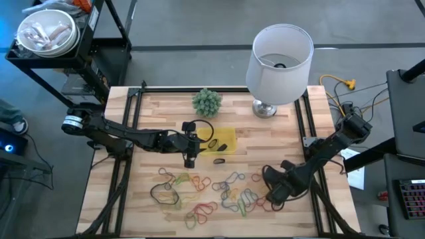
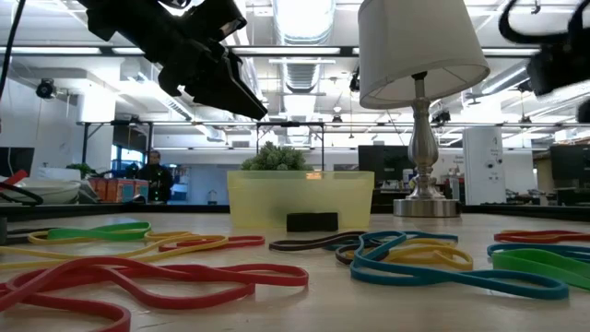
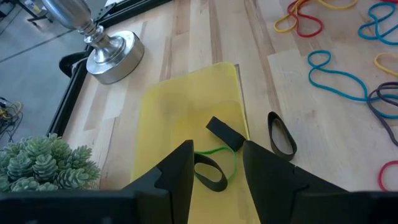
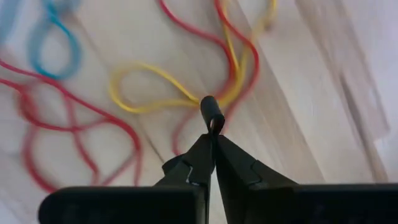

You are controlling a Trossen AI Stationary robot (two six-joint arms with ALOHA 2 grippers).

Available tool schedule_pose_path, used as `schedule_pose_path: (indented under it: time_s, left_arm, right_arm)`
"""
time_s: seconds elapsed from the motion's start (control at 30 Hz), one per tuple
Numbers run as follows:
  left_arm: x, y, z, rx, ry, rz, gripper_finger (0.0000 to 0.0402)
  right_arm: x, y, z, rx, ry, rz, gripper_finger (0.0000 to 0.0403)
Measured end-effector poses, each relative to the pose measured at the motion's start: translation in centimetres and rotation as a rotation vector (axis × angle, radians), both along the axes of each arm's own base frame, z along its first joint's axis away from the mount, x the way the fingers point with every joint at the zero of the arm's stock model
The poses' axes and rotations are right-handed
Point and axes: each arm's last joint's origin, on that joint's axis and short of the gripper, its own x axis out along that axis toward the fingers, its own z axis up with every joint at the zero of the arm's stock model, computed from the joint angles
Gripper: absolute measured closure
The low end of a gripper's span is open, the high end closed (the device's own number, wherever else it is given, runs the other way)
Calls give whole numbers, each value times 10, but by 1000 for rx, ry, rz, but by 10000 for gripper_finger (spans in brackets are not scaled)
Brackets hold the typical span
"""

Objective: Pick and place rubber bands into bin
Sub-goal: Put the black rubber band into the yellow bin

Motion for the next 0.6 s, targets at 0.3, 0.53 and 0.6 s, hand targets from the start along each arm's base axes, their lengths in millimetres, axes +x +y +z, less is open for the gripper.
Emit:
schedule_pose_path:
  time_s: [0.3, 0.53, 0.6]
  left_arm:
    - [-1, 0, 0, 1, 9, 0, 278]
    - [-1, 0, 0, 0, 5, 0, 278]
    - [-1, 0, 0, 0, 5, 0, 278]
  right_arm:
    - [22, 8, 31, -199, -246, 182, 392]
    - [37, 5, 49, -454, -419, 274, 392]
    - [41, 2, 51, -503, -435, 287, 392]
